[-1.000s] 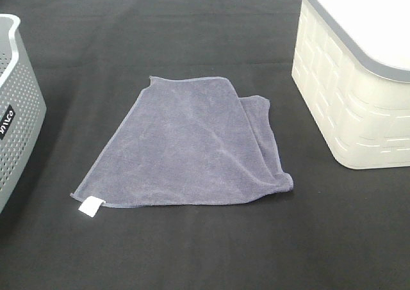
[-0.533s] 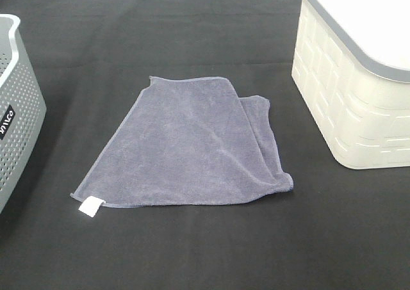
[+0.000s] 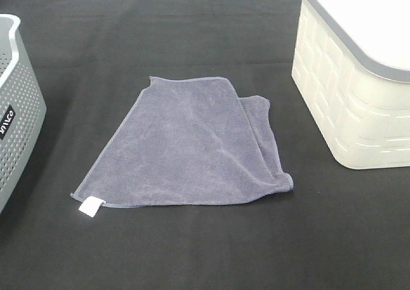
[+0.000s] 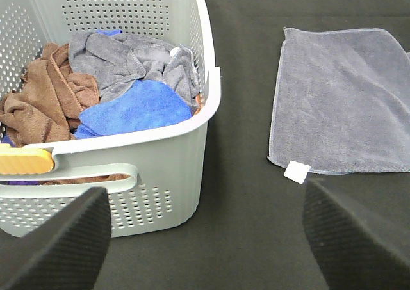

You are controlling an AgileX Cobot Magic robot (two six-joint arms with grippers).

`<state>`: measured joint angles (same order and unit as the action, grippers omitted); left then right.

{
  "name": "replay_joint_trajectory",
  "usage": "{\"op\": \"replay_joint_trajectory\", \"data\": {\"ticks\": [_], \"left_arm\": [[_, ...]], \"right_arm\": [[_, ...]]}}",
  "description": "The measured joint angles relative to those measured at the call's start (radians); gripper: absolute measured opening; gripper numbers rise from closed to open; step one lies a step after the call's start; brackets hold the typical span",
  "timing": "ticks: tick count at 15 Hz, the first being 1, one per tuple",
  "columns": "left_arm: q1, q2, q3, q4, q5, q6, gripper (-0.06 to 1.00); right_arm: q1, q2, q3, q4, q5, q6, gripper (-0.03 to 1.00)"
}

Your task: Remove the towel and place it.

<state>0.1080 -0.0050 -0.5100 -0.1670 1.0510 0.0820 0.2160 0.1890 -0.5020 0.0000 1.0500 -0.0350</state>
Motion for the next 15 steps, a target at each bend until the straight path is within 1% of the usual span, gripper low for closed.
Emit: {"op": "replay_joint_trajectory", "data": {"ticks": [2, 6, 12, 15], "left_arm": [[-0.008, 0.000, 0.001, -0.001, 0.000, 0.000, 0.76], [-0.078, 0.000, 0.001, -0.001, 0.000, 0.000, 0.76], [-0.084, 0.000, 0.001, 0.020, 0.000, -0.003, 0.76], [-0.084, 0.000, 0.001, 0.035, 0.000, 0.016, 0.76]], "right_arm": [[0.000, -0.053, 0.000, 0.000, 0.001, -0.001, 0.71], [0.000, -0.174, 0.000, 0.000, 0.000, -0.001, 0.71], [0.000, -0.193, 0.000, 0.000, 0.001, -0.001, 0.71], [0.000, -0.193, 0.000, 0.000, 0.001, -0.001, 0.71]]}}
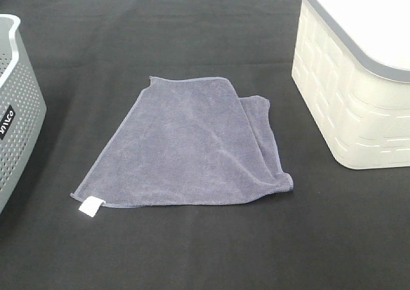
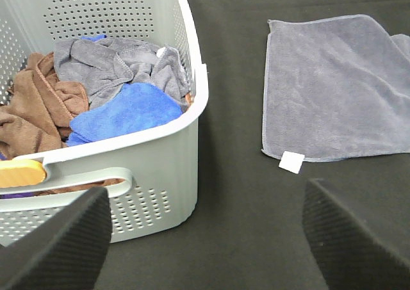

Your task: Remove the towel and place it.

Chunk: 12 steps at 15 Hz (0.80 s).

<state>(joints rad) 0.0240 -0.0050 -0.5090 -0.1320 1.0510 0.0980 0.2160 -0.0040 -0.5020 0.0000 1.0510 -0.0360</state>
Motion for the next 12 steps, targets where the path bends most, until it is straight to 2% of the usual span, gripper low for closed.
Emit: {"op": "replay_joint_trajectory", "data": {"ticks": [12], "left_arm": [[0.000, 0.000, 0.000, 0.001, 0.000, 0.023, 0.76]], "right_arm": [[0.000, 0.000, 0.000, 0.000, 0.000, 0.000, 0.71]]}}
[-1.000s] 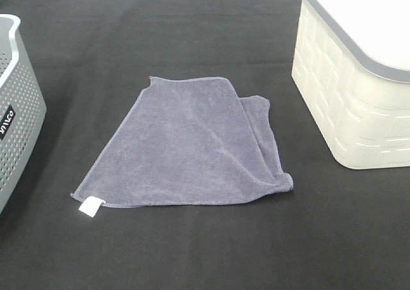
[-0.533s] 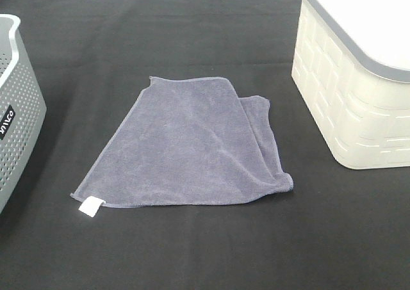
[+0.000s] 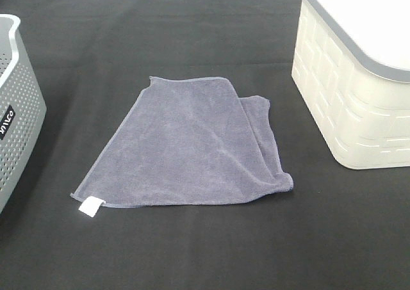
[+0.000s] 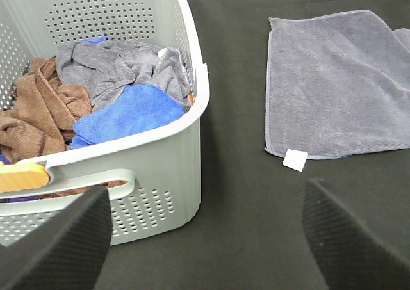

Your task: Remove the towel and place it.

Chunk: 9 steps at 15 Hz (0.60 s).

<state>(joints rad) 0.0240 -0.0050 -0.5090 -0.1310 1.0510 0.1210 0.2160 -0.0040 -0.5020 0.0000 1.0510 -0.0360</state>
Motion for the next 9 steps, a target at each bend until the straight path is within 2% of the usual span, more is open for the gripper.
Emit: {"op": "replay_joint_trajectory", "data": {"ticks": [9], "left_arm": [[0.000, 0.000, 0.000, 0.000, 0.000, 0.000, 0.76]], "right_arm": [[0.000, 0.000, 0.000, 0.000, 0.000, 0.000, 0.71]]}}
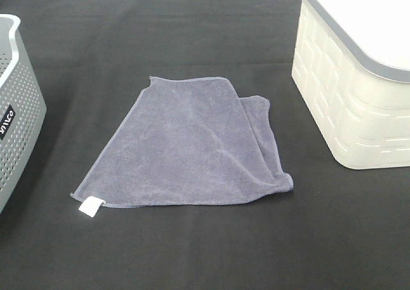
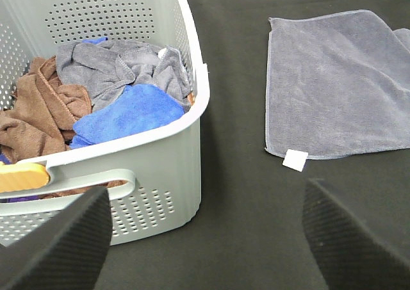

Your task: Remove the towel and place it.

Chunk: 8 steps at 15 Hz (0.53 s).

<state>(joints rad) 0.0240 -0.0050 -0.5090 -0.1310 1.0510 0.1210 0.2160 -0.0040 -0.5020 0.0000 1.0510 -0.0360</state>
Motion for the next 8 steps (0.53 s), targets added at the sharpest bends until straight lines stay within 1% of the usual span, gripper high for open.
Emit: {"op": "replay_joint_trajectory", "data": {"ticks": [8], "left_arm": [[0.000, 0.000, 0.000, 0.000, 0.000, 0.000, 0.76]], "right_arm": [[0.000, 0.000, 0.000, 0.005, 0.000, 0.000, 0.71]]}}
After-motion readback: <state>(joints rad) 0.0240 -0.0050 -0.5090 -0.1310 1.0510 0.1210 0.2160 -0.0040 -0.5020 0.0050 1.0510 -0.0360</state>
